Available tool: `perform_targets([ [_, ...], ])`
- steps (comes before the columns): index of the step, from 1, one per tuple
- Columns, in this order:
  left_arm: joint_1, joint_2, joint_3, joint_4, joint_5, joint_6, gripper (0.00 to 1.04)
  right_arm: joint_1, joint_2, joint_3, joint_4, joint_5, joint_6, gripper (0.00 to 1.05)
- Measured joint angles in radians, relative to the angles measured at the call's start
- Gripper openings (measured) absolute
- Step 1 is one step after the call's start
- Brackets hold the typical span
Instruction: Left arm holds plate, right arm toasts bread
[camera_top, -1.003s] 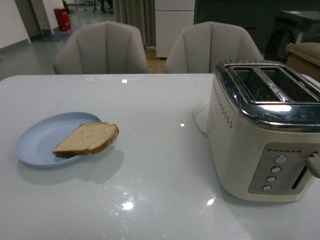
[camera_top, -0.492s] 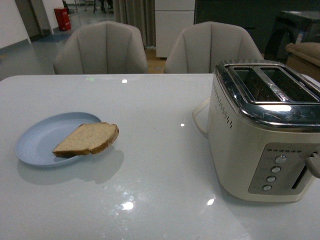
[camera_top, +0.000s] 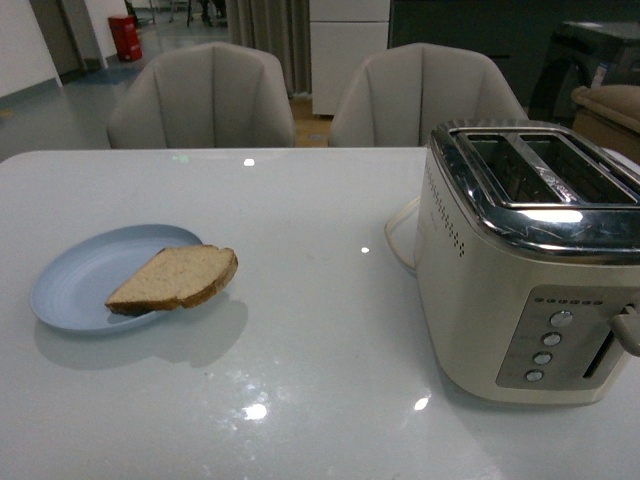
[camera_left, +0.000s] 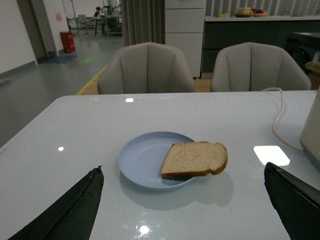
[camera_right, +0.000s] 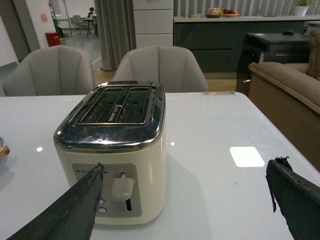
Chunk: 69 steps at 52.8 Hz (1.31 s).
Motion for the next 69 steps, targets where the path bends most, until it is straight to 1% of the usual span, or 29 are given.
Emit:
perform_targets([
  [15, 0.000, 0.001, 0.000, -0.003, 0.001, -0.001, 0.98, 0.000, 0.000, 0.000, 0.000, 0.000, 0.000, 0.98],
  [16, 0.007, 0.005, 0.007, -0.034, 0.011, -0.006, 0.98, 0.000, 0.000, 0.000, 0.000, 0.000, 0.000, 0.98],
  [17, 0.017, 0.026, 0.027, -0.101, 0.044, -0.019, 0.98, 0.000, 0.000, 0.000, 0.000, 0.000, 0.000, 0.98],
  [21, 0.025, 0.087, 0.058, -0.140, 0.068, -0.037, 0.98, 0.000, 0.000, 0.000, 0.000, 0.000, 0.000, 0.98],
  [38, 0.019, 0.120, 0.131, -0.107, 0.080, -0.042, 0.98, 0.000, 0.000, 0.000, 0.000, 0.000, 0.000, 0.98],
  [39, 0.019, 0.135, 0.130, -0.086, 0.087, -0.042, 0.98, 0.000, 0.000, 0.000, 0.000, 0.000, 0.000, 0.98],
  [42, 0.045, 0.262, 0.130, 0.061, 0.142, -0.042, 0.98, 0.000, 0.000, 0.000, 0.000, 0.000, 0.000, 0.98],
  [43, 0.051, 0.283, 0.130, 0.082, 0.145, -0.042, 0.98, 0.000, 0.000, 0.000, 0.000, 0.000, 0.000, 0.98],
  [48, 0.093, 0.519, 0.146, 0.287, 0.159, -0.043, 0.98, 0.000, 0.000, 0.000, 0.000, 0.000, 0.000, 0.98],
  [53, 0.079, 0.804, 0.222, 0.514, 0.166, -0.037, 0.98, 0.000, 0.000, 0.000, 0.000, 0.000, 0.000, 0.98],
  [56, 0.068, 0.938, 0.274, 0.605, 0.159, -0.026, 0.98, 0.000, 0.000, 0.000, 0.000, 0.000, 0.000, 0.98],
  [62, 0.050, 1.186, 0.389, 0.708, 0.162, -0.003, 0.98, 0.000, 0.000, 0.000, 0.000, 0.000, 0.000, 0.98],
  [66, 0.044, 1.378, 0.491, 0.726, 0.144, 0.020, 0.98, 0.000, 0.000, 0.000, 0.000, 0.000, 0.000, 0.98],
  [69, 0.042, 1.513, 0.566, 0.705, 0.140, 0.033, 0.98, 0.000, 0.000, 0.000, 0.000, 0.000, 0.000, 0.98],
])
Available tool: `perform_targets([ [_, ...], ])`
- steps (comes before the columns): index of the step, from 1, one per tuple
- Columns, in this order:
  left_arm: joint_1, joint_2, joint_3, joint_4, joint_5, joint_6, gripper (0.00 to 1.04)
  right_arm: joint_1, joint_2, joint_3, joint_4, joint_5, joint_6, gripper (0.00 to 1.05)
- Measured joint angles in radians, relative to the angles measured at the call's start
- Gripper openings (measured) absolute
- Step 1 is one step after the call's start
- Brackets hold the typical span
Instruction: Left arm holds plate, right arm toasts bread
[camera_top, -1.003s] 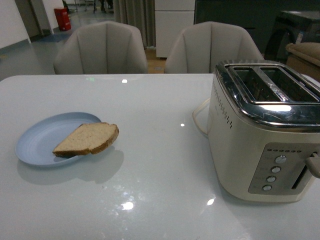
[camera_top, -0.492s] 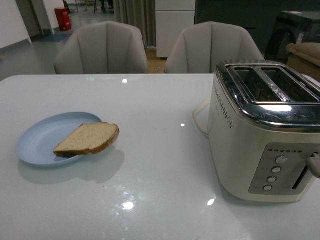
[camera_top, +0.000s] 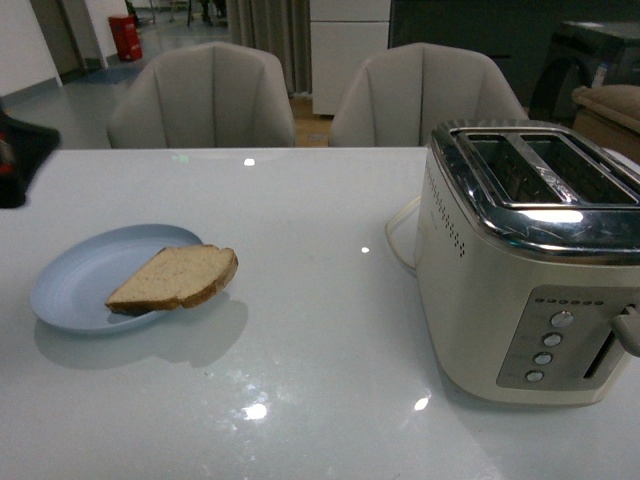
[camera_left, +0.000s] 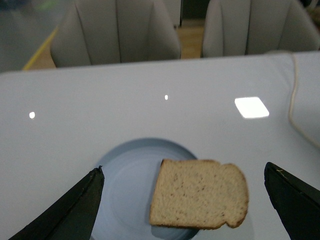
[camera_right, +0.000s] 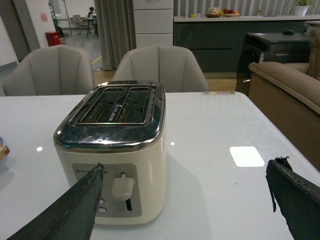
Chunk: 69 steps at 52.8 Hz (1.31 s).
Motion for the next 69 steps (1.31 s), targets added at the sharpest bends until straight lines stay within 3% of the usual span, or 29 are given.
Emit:
perform_targets([
  [7, 0.011, 0.305, 0.212, -0.064, -0.016, 0.031, 0.98, 0.000, 0.000, 0.000, 0.000, 0.000, 0.000, 0.98],
  [24, 0.080, 0.575, 0.460, -0.142, 0.021, 0.037, 0.98, 0.000, 0.000, 0.000, 0.000, 0.000, 0.000, 0.98],
  [43, 0.138, 0.684, 0.539, -0.155, 0.038, 0.029, 0.98, 0.000, 0.000, 0.000, 0.000, 0.000, 0.000, 0.98],
  [55, 0.159, 0.721, 0.544, -0.091, 0.067, 0.014, 0.98, 0.000, 0.000, 0.000, 0.000, 0.000, 0.000, 0.98],
  [56, 0.175, 0.755, 0.521, -0.023, 0.107, 0.011, 0.98, 0.000, 0.000, 0.000, 0.000, 0.000, 0.000, 0.98],
  [69, 0.180, 0.802, 0.495, 0.010, 0.115, 0.010, 0.98, 0.000, 0.000, 0.000, 0.000, 0.000, 0.000, 0.98],
])
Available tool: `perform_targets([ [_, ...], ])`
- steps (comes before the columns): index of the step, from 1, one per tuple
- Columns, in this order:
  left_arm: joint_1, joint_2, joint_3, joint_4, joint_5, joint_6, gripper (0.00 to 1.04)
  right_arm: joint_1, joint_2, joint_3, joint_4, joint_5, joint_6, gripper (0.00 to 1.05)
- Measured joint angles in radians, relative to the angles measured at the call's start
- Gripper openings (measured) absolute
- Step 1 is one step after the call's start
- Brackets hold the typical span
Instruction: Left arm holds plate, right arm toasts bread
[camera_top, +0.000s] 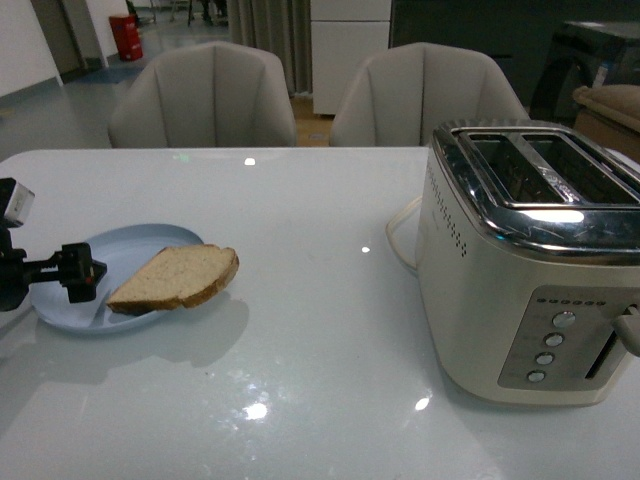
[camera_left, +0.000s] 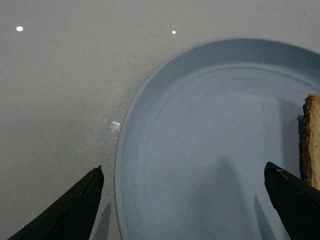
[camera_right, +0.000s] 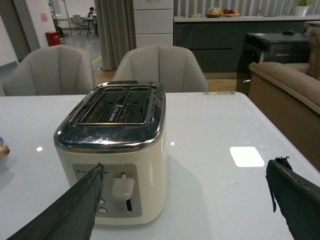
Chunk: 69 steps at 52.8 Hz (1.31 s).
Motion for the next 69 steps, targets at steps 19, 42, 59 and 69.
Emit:
perform_targets([
  [19, -0.006, 0.045, 0.024, 0.017, -0.038, -0.034, 0.94, 0.000, 0.000, 0.000, 0.000, 0.000, 0.000, 0.98],
  [42, -0.006, 0.048, 0.020, 0.050, -0.064, -0.079, 0.28, 0.000, 0.000, 0.000, 0.000, 0.000, 0.000, 0.98],
  [59, 0.000, 0.037, 0.014, 0.052, -0.055, -0.159, 0.03, 0.000, 0.000, 0.000, 0.000, 0.000, 0.000, 0.98],
  [69, 0.000, 0.014, 0.008, -0.007, -0.055, -0.206, 0.03, 0.000, 0.000, 0.000, 0.000, 0.000, 0.000, 0.98],
])
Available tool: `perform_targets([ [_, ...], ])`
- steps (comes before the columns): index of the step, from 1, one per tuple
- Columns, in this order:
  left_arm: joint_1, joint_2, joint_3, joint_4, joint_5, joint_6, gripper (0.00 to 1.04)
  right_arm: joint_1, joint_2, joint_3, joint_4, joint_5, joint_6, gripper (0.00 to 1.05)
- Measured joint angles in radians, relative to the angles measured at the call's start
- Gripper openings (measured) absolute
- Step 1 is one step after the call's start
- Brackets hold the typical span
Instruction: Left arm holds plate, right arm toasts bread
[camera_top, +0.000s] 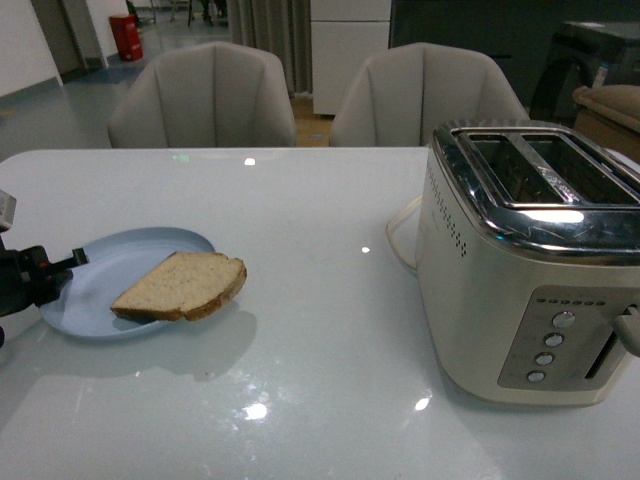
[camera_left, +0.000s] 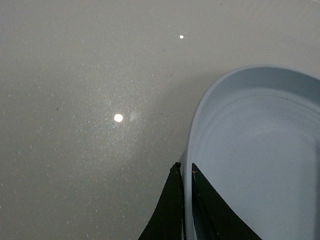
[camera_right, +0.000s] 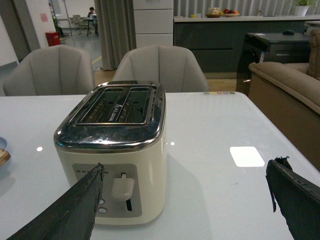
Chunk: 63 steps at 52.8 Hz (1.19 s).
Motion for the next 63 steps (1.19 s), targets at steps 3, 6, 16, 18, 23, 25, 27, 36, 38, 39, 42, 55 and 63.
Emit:
perform_targets([
  [3, -0.001, -0.019, -0.009, -0.016, -0.001, -0.023, 0.03, 0.000, 0.000, 0.000, 0.000, 0.000, 0.000, 0.98],
  [6, -0.007, -0.051, -0.036, -0.023, -0.009, -0.060, 0.03, 0.000, 0.000, 0.000, 0.000, 0.000, 0.000, 0.98],
  [16, -0.028, -0.120, -0.110, -0.025, -0.009, -0.117, 0.03, 0.000, 0.000, 0.000, 0.000, 0.000, 0.000, 0.98],
  [18, -0.035, -0.132, -0.124, -0.029, -0.009, -0.123, 0.03, 0.000, 0.000, 0.000, 0.000, 0.000, 0.000, 0.98],
  [23, -0.053, -0.165, -0.162, -0.032, -0.012, -0.149, 0.03, 0.000, 0.000, 0.000, 0.000, 0.000, 0.000, 0.98],
  [25, -0.065, -0.196, -0.191, -0.040, -0.013, -0.159, 0.03, 0.000, 0.000, 0.000, 0.000, 0.000, 0.000, 0.98],
  [27, -0.077, -0.234, -0.217, -0.066, -0.013, -0.167, 0.03, 0.000, 0.000, 0.000, 0.000, 0.000, 0.000, 0.98],
  [36, -0.119, -0.398, -0.265, -0.172, -0.052, -0.211, 0.03, 0.000, 0.000, 0.000, 0.000, 0.000, 0.000, 0.98],
  [38, -0.126, -0.428, -0.271, -0.193, -0.065, -0.224, 0.03, 0.000, 0.000, 0.000, 0.000, 0.000, 0.000, 0.98],
  [39, -0.135, -0.456, -0.277, -0.209, -0.075, -0.235, 0.03, 0.000, 0.000, 0.000, 0.000, 0.000, 0.000, 0.98],
  [42, -0.156, -0.519, -0.288, -0.246, -0.098, -0.264, 0.03, 0.000, 0.000, 0.000, 0.000, 0.000, 0.000, 0.98],
  [55, -0.250, -0.715, -0.285, -0.390, -0.161, -0.370, 0.03, 0.000, 0.000, 0.000, 0.000, 0.000, 0.000, 0.98],
  [63, -0.299, -0.777, -0.259, -0.470, -0.202, -0.412, 0.03, 0.000, 0.000, 0.000, 0.000, 0.000, 0.000, 0.98],
])
